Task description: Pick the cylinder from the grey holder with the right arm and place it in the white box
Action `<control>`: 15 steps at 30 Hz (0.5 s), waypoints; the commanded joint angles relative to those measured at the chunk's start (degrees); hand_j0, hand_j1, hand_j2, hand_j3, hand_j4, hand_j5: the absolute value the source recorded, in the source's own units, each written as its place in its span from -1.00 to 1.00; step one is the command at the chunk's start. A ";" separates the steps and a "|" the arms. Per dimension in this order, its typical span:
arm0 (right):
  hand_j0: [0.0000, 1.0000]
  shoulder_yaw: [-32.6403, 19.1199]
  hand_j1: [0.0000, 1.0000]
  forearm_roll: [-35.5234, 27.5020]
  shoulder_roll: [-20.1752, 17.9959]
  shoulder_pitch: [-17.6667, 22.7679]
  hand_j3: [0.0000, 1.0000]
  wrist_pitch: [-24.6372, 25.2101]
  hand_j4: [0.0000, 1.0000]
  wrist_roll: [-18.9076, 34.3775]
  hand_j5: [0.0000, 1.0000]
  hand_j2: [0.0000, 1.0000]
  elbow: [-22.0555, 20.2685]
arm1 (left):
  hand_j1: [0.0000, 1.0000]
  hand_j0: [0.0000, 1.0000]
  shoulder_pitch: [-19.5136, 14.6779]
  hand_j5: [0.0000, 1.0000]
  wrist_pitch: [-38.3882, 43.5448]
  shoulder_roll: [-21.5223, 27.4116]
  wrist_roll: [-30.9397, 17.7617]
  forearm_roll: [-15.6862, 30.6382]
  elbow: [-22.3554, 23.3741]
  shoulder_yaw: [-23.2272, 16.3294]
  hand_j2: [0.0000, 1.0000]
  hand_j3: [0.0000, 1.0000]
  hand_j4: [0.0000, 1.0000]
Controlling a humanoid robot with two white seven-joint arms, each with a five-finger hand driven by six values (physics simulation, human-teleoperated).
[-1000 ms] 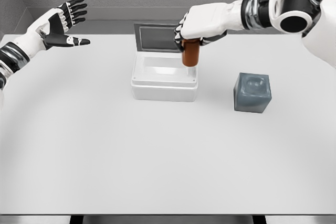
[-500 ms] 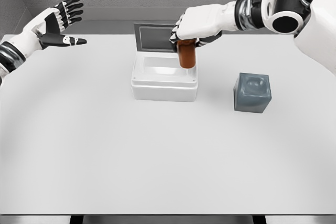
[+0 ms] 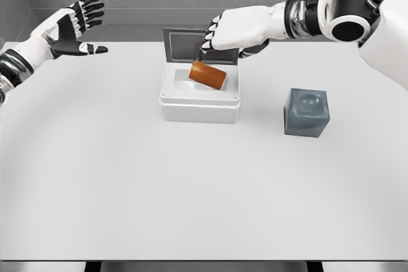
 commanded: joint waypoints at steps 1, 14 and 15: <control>0.64 -0.23 0.64 -0.54 -3.36 0.00 0.64 0.14 0.64 -0.02 0.64 0.64 -4.39 | 1.00 1.00 -0.09 1.00 0.00 -0.77 0.00 0.30 -0.31 -0.74 1.00 1.00 1.00; 0.99 -25.09 0.99 -19.78 -31.13 17.84 0.99 0.14 0.99 -0.02 0.99 0.99 -15.21 | 1.00 1.00 -1.23 1.00 0.01 -6.57 0.00 0.30 -0.57 -3.64 1.00 1.00 1.00; 0.99 -27.21 0.99 -23.03 -31.31 20.47 0.99 0.14 0.99 -0.02 0.99 0.99 -15.20 | 1.00 1.00 -1.32 1.00 0.09 -6.66 0.00 0.30 -0.57 -3.73 1.00 1.00 1.00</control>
